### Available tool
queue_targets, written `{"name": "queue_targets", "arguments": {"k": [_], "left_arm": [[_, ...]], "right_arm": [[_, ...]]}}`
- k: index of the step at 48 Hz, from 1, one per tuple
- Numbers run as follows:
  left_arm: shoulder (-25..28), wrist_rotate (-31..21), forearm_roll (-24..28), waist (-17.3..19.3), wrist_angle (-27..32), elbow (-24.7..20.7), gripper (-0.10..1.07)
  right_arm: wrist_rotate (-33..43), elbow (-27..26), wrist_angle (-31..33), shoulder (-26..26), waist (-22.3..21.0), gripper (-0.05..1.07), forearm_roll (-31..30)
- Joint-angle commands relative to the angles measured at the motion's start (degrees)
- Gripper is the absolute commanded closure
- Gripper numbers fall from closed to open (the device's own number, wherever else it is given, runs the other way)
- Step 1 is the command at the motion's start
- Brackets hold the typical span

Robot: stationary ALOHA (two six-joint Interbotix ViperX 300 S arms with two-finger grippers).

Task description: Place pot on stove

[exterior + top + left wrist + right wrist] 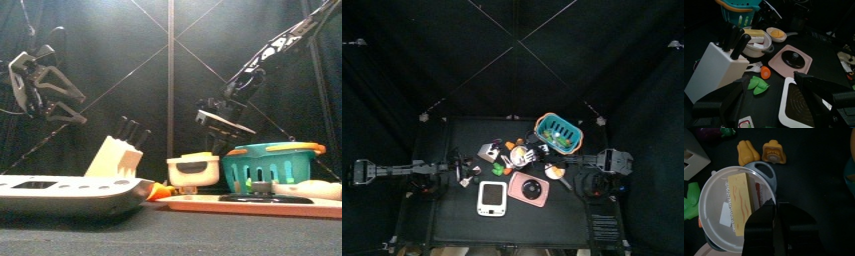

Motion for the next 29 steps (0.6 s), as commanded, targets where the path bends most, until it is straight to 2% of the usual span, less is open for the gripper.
{"name": "queue_targets", "arguments": {"k": [1, 12, 29], "left_arm": [[0.09, 0.09, -0.09, 0.18, -0.26, -0.7, -0.06], [0.18, 0.18, -0.09, 0.26, -0.26, -0.53, -0.06], [-0.09, 0.35, 0.26, 1.32, -0.26, 0.35, -0.06]], "right_arm": [[0.09, -1.67, -0.35, -2.46, 0.26, 0.67, -0.18], [0.35, -3.25, -0.97, -2.55, 3.34, 0.67, 0.0], [0.18, -9.23, -4.39, 0.7, 12.92, 0.67, 3.96]]}}
